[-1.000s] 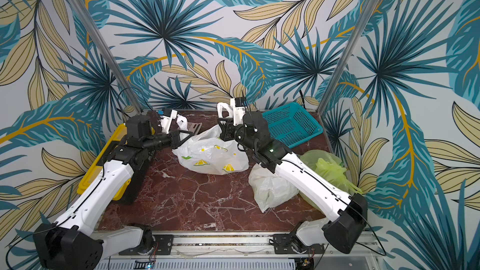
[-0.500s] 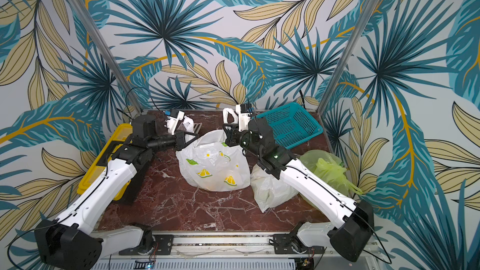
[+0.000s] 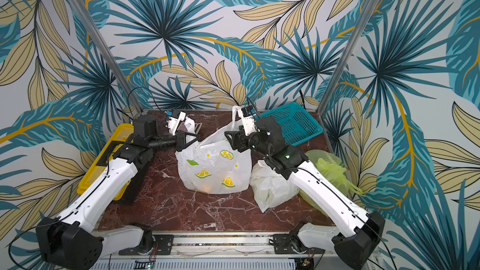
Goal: Place the pears into plastic bags & tie knots
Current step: Tie the plastic bag at the center of the board.
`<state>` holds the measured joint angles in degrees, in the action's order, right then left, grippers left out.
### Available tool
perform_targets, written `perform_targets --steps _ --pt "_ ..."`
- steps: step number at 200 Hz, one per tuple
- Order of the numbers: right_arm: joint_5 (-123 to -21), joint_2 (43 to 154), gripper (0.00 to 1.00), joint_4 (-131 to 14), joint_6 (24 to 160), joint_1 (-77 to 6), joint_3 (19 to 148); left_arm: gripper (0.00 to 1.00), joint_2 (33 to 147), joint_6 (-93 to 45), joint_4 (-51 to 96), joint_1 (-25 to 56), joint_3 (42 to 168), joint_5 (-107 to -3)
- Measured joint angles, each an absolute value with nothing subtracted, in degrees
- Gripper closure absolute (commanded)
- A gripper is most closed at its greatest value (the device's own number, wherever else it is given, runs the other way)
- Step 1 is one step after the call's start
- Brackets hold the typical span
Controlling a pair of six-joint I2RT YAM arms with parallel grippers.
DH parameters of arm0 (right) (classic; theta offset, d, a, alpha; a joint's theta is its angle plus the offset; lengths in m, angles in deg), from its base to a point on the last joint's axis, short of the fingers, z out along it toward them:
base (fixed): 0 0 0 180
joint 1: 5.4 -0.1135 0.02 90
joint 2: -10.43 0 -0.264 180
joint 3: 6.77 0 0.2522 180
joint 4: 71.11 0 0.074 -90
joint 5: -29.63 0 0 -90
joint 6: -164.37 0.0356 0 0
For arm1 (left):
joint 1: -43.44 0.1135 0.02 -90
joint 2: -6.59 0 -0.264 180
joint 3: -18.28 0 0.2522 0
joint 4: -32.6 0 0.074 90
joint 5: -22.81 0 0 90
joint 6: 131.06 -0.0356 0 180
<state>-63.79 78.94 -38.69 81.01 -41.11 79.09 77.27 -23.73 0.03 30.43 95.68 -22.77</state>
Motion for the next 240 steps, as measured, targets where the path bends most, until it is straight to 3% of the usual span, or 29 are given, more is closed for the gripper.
perform_targets --steps 13,41,87,163,189,240 --pt "-61.93 76.78 0.01 -36.66 76.81 -40.87 77.95 1.0 77.33 -23.89 0.05 30.41 95.68 -22.42" --pt "-61.41 76.65 0.0 -34.87 70.82 -38.29 77.3 1.0 77.88 -23.98 0.05 30.41 95.68 -21.72" --pt "-65.08 86.03 0.01 -38.74 69.57 -36.04 77.38 1.0 79.76 -24.13 0.03 30.41 95.72 -21.06" --pt "-70.87 93.35 0.16 -49.86 69.38 -36.25 78.56 1.0 80.98 -24.28 -0.02 30.34 96.62 -20.23" --pt "-71.57 94.46 0.33 -51.65 68.39 -37.15 78.85 1.0 81.2 -24.28 -0.02 30.34 97.51 -20.28" --pt "-72.84 97.04 0.97 -53.23 67.21 -39.18 77.69 1.0 82.58 -24.08 -1.11 30.34 99.63 -21.59"
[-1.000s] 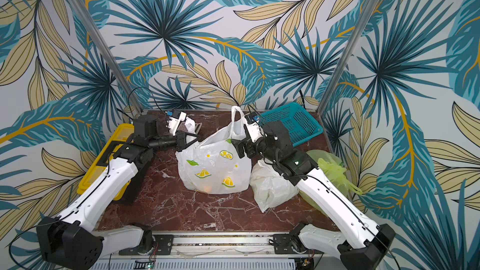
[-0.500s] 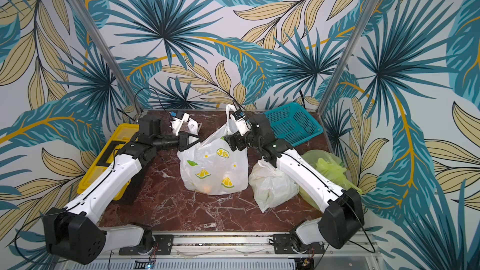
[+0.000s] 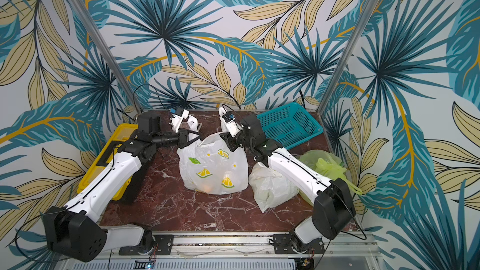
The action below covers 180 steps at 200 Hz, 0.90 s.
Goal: Place the pears into plastic bags & tie knots
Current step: Tie the plastic bag at the center of the board.
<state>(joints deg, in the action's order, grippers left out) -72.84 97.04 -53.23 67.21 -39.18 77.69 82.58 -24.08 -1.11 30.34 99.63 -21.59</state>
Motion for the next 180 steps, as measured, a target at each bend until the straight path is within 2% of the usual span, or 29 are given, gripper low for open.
perform_targets --steps 4,43,84,134,180 --pt "-72.95 97.0 1.0 -53.29 67.19 -39.23 77.54 1.0 82.93 -24.17 -1.57 30.34 100.03 -21.78" --pt "-74.72 95.62 1.0 -51.94 68.85 -39.45 76.68 1.0 87.8 -26.1 -9.22 30.98 105.84 -24.36" --pt "-73.41 89.09 1.0 -42.23 67.41 -42.99 75.85 1.0 94.75 -29.99 -13.74 28.27 110.74 -18.0" --pt "-63.53 92.87 1.0 -25.01 60.02 -48.74 87.31 0.8 98.1 -41.15 -20.74 26.54 111.15 -5.76" --pt "-58.46 98.18 1.0 -17.42 55.19 -50.75 93.08 0.6 97.25 -46.9 -22.35 26.45 110.04 0.16"
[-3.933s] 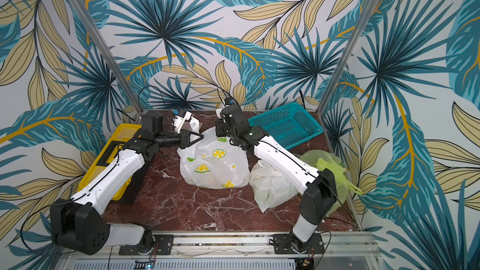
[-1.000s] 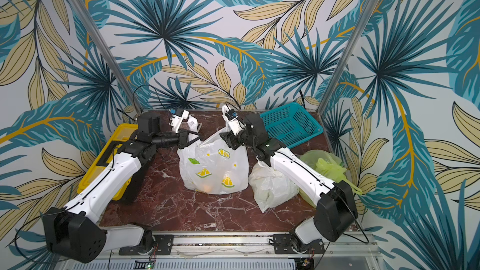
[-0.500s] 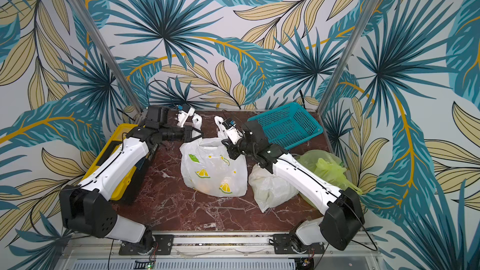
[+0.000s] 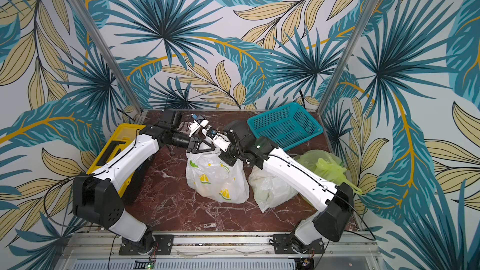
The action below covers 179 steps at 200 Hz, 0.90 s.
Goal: Place the pears into plastic bags & tie knots
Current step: Tie the plastic bag at the center of the board.
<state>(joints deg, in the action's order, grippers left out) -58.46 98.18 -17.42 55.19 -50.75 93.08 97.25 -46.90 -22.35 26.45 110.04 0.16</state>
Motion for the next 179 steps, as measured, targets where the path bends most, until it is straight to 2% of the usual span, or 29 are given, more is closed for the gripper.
perform_targets --steps 25,83,95,129,149,165,179 --pt "-57.34 100.21 1.0 -15.17 53.99 -51.84 94.02 0.49 95.93 -48.72 -22.9 26.39 109.29 1.32" --pt "-56.71 100.87 1.0 -13.56 52.5 -52.93 95.74 0.49 95.63 -50.25 -24.47 25.97 109.93 1.1" --pt "-56.75 100.87 1.0 -13.53 52.55 -52.67 95.81 0.55 96.39 -50.36 -24.71 25.49 110.56 0.9" --pt "-59.18 100.89 1.0 -13.34 52.9 -52.8 95.76 0.81 98.12 -49.92 -24.56 24.42 112.96 -0.58" --pt "-61.32 100.58 0.95 -13.8 53.2 -52.52 95.22 0.88 98.1 -49.68 -24.43 24.4 113.42 -1.24" --pt "-62.89 99.73 0.81 -14.26 54.01 -51.82 94.26 0.94 98.1 -49.66 -24.39 24.33 113.53 -1.48" --pt "-64.97 98.4 0.63 -14.3 55.56 -50.64 93.38 1.0 98.1 -49.7 -24.23 24.37 113.6 -1.87"
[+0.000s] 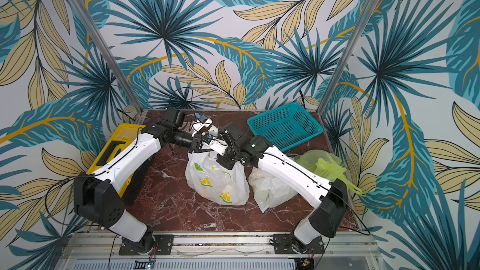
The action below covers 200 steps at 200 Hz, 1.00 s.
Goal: Place the pears into plastic bags & tie knots
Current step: Tie the plastic bag at the center of the board.
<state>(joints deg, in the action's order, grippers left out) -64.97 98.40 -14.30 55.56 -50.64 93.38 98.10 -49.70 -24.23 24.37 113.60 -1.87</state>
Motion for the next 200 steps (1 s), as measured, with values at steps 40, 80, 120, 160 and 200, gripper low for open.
perform_targets --steps 40,80,120,160,200 --pt "-72.73 91.16 0.5 -18.76 63.21 -44.63 89.32 1.0 98.1 -50.01 -24.12 24.4 113.6 -4.17" --pt "-77.06 88.71 0.57 -24.97 71.13 -42.48 88.25 1.0 98.1 -49.59 -24.08 24.35 113.69 -4.85" --pt "-78.72 92.39 0.8 -28.88 74.62 -42.51 88.25 1.0 98.1 -49.39 -24.08 24.24 113.69 -4.82" --pt "-80.68 95.38 0.98 -31.87 77.03 -42.53 88.25 0.93 97.97 -49.48 -24.08 24.13 113.69 -4.56" --pt "-82.89 96.06 1.0 -34.3 77.18 -42.51 87.13 0.7 96.61 -50.84 -24.08 24.13 113.4 -2.68"
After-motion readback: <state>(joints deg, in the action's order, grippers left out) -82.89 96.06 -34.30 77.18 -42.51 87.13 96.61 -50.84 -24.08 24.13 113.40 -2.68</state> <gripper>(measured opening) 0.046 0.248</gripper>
